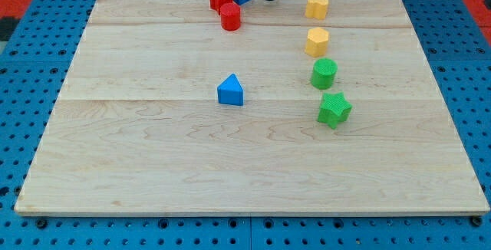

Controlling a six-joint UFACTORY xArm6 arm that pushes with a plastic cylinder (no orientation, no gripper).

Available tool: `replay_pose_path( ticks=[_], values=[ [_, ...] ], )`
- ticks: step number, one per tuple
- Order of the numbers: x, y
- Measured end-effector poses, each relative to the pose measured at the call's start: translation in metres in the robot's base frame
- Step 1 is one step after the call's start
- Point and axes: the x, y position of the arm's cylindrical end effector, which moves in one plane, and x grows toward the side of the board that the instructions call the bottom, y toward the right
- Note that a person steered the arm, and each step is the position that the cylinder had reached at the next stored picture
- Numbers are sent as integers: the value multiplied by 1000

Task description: Separate the red blocks

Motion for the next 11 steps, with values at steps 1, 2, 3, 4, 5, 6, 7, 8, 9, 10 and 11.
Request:
replay_pose_path(
  ticks=[1, 2, 3, 4, 5, 6, 7, 8, 9, 10, 11],
  values=[
    [42, -16],
    [72, -50],
    [80, -52],
    [82, -6],
    [55, -23],
    [45, -28],
    [45, -49],
    [42, -75],
    [40, -103],
    [69, -103],
    [80, -86]
  ],
)
